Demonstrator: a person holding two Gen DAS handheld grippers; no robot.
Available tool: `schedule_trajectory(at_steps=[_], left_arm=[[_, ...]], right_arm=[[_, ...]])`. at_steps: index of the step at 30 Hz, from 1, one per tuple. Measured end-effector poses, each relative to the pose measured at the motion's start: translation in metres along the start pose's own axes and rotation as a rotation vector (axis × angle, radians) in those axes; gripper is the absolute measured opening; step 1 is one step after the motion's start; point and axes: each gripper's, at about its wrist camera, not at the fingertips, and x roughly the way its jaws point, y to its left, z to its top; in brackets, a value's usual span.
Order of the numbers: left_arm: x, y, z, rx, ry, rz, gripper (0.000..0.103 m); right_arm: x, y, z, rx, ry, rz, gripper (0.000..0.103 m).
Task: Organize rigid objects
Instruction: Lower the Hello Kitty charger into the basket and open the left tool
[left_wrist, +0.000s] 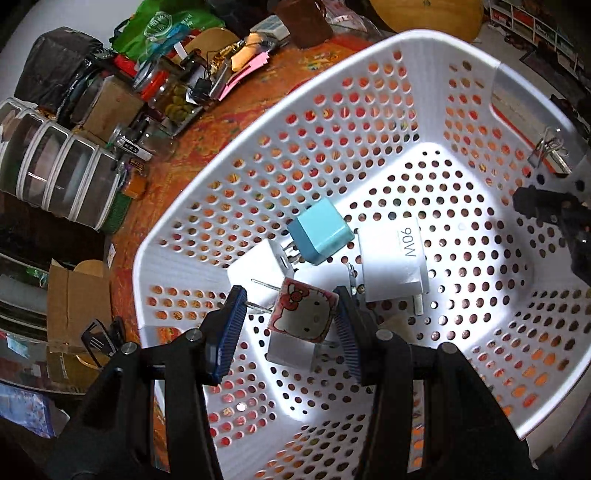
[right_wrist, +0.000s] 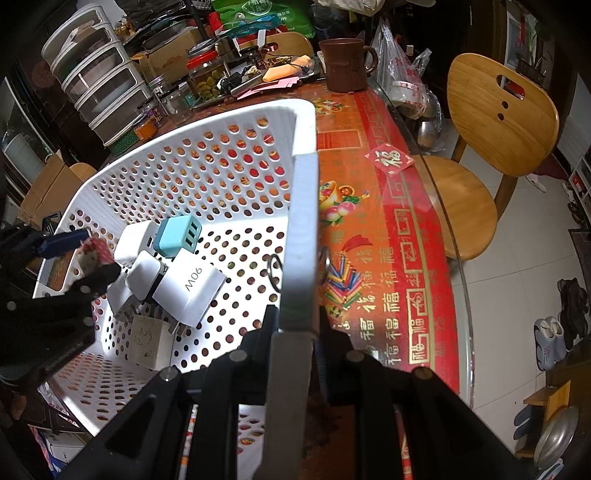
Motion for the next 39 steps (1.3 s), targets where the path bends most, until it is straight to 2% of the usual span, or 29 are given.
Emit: schedule_trajectory(at_steps=[7, 24, 25, 26, 27, 29, 30, 35, 39], left_arm=[[0.016, -0.002, 0.003, 0.003, 0.025, -0.021, 0.046], [0.016, -0.001, 0.004, -0.008, 0.017, -0.054, 0.046], [0.014, 0.001, 0.004, -0.011, 0.013, -0.06, 0.048], [0.013, 0.002, 0.003, -0.011, 0.006, -0.068, 0.056], [0.01, 0.003, 0.002, -0.01, -0.008, -0.069, 0.072], [0.0, 0.007, -0.002, -0.007, -0.052, -0.038, 0.092], [-0.006, 0.011, -0.004, -0.01, -0.074, -0.029, 0.096], [-0.035, 0.042, -0.026, -0.048, -0.136, -0.012, 0.098], [-0.056, 0.083, -0.053, -0.113, -0.168, -0.002, 0.098]], right_arm=[[0.0, 0.0, 0.0, 0.0, 0.0, 0.0, 0.018], [0.0, 0.0, 0.001, -0.002, 0.0, 0.0, 0.018], [0.0, 0.001, 0.001, -0.002, 0.0, 0.001, 0.018], [0.0, 0.001, 0.001, -0.003, -0.001, -0.001, 0.018], [-0.001, 0.002, 0.001, -0.003, -0.001, 0.0, 0.019], [0.0, 0.002, 0.001, -0.001, 0.0, -0.001, 0.019], [0.0, 0.001, 0.001, -0.002, 0.0, 0.0, 0.019], [0.0, 0.002, 0.001, -0.002, 0.0, 0.0, 0.019], [-0.001, 0.002, 0.001, -0.004, -0.002, 0.002, 0.019]])
